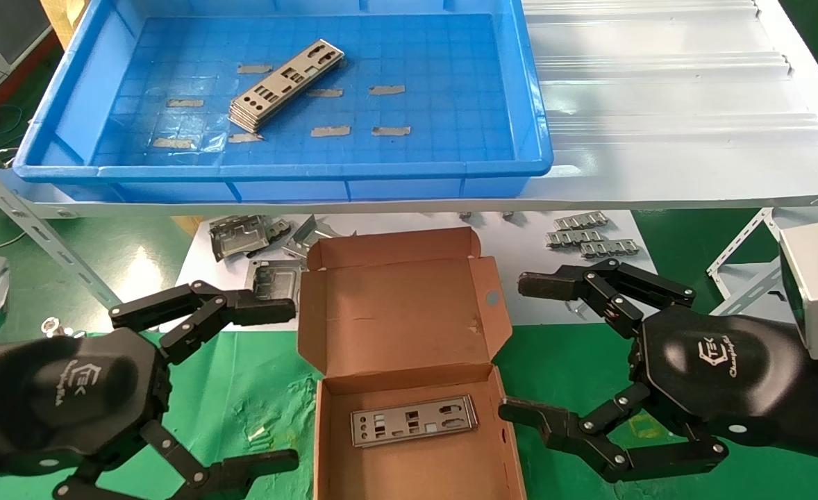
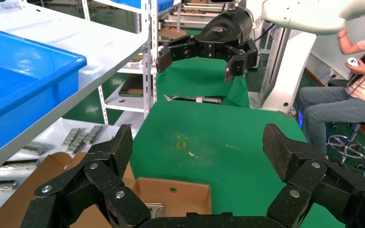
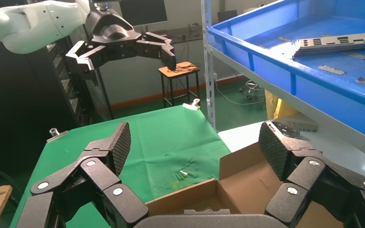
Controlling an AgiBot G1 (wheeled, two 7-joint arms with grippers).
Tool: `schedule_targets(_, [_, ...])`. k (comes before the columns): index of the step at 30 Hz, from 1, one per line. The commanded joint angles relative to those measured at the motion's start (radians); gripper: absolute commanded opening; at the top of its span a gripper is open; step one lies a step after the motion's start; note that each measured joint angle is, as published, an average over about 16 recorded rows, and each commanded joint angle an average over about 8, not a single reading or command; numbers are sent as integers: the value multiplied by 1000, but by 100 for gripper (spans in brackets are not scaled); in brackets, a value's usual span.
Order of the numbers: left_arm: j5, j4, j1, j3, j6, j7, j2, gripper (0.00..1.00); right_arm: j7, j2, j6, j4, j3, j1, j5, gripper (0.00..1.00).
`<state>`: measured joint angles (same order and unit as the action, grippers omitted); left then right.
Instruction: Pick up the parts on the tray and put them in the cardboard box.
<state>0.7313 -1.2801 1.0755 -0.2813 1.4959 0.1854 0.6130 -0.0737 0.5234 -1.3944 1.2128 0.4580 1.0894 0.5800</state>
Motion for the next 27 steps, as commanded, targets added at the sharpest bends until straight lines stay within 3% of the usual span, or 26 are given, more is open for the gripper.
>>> schedule_targets(1, [0,0,0,0,0,0,0,100,0,0,0,0,0,0,0,100])
schedule_targets(27, [0,0,0,0,0,0,0,100,0,0,0,0,0,0,0,100])
